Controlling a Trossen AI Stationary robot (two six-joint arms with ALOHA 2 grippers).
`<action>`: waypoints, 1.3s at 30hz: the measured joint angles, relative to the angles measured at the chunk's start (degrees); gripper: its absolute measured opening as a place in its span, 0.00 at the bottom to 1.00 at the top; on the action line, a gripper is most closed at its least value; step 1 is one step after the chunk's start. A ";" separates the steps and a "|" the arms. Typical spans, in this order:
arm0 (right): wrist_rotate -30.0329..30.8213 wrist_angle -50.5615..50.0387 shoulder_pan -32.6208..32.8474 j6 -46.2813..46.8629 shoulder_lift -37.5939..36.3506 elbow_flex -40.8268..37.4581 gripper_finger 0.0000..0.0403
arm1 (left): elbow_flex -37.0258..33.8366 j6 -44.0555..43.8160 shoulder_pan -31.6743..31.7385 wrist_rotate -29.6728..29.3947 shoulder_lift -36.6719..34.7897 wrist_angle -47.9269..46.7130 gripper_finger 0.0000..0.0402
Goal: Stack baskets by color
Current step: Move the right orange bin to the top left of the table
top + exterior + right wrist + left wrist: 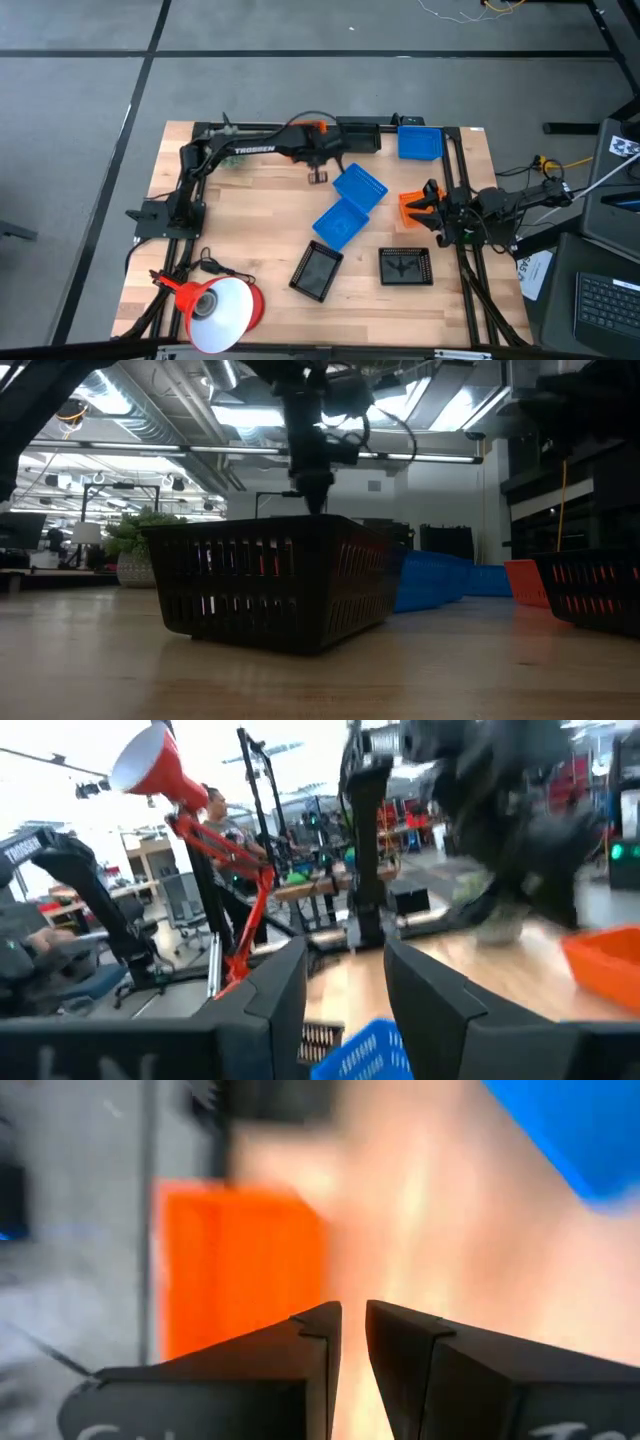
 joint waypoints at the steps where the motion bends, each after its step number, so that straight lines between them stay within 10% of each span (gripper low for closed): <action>1: 0.00 -1.70 0.00 -0.61 0.02 1.56 0.34 | -0.07 -1.83 -0.54 0.30 0.11 -3.36 0.11; 21: 9.51 -75.38 -0.55 36.48 33.99 45.72 0.34 | -5.44 -30.34 -13.10 -8.10 -6.72 -31.42 0.01; 39: -6.17 -89.68 -18.49 38.88 56.78 48.20 0.34 | -34.01 -29.66 -9.48 -1.21 -29.85 1.73 0.00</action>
